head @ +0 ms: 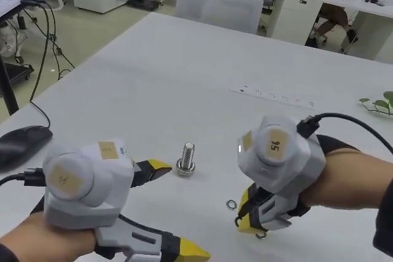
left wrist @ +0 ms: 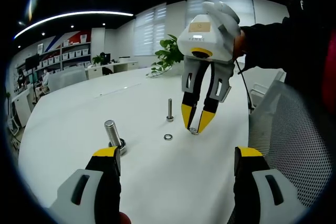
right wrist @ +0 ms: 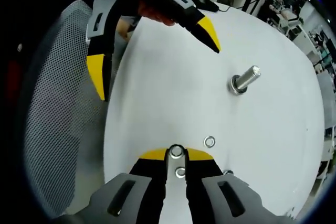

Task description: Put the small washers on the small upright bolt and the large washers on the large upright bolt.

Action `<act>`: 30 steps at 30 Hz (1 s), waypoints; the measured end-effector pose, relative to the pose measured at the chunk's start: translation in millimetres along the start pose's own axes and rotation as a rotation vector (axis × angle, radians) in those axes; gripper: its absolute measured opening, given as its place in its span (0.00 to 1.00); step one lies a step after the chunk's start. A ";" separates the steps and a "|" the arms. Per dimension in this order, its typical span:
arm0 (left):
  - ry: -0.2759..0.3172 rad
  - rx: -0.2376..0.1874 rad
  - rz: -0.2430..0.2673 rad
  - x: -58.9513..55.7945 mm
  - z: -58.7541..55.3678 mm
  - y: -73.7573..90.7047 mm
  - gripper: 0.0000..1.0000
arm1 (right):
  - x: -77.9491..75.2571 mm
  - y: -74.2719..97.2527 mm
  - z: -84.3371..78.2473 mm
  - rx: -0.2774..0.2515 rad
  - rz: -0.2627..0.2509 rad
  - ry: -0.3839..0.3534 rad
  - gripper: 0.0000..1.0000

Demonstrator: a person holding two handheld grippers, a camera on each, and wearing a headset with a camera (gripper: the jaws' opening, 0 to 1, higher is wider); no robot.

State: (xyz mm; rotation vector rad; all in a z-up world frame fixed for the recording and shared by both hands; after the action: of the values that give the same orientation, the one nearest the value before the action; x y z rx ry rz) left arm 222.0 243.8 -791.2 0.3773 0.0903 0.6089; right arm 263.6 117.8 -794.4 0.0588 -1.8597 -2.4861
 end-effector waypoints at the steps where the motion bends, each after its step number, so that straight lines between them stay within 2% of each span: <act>1: 0.000 0.000 0.000 0.0 0.0 0.0 0.90 | -1.1 1.7 -1.3 -0.002 -0.004 -0.005 0.13; 17: -0.001 0.005 -0.010 -0.5 -0.4 -1.0 0.90 | -19.9 32.7 -32.1 0.004 -0.072 -0.084 0.13; 30: -0.003 0.014 -0.023 -0.7 0.0 -4.6 0.90 | -42.4 61.2 -45.4 -0.002 -0.138 -0.121 0.13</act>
State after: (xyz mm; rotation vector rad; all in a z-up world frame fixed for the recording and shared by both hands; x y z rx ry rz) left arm 224.0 240.0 -792.9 0.3900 0.0954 0.5848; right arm 308.7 59.2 -748.1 0.0394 -1.9629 -2.6378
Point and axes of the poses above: the centre of the closed fingertips' face, and the gripper's own axes: y roughly backward along the fingers, x roughly to its left, z roughly out of its top, the point moved 5 cm from there along y, roughly backward along the fingers, and after that the axes turned 5 degrees about -y, right-handed, at the moved point
